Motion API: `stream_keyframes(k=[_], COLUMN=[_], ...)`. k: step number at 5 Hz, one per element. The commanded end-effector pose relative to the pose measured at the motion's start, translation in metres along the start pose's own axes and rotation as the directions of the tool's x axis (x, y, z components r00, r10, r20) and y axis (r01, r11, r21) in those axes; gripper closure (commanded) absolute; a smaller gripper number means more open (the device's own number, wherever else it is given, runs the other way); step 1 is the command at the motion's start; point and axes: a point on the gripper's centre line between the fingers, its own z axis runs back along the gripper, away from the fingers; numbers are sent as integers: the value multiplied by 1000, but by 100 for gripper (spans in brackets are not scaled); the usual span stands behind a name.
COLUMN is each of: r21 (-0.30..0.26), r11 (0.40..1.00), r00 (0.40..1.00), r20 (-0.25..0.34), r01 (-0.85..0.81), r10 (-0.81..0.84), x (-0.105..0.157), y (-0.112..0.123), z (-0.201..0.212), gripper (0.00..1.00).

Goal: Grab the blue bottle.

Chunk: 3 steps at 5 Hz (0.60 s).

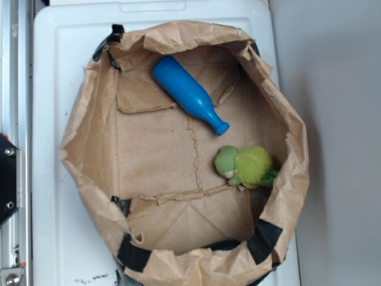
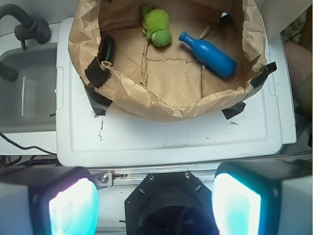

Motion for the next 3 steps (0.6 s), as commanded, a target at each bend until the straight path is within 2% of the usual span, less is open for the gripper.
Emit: stream_keyframes(k=[1, 3], r21=[0, 21], r11=[1000, 999], r00=[1000, 999], r20=[0, 19], r01=[0, -34], r10=[0, 33], x=[0, 37], y=[0, 6], z=[0, -19], gripper=[0, 0])
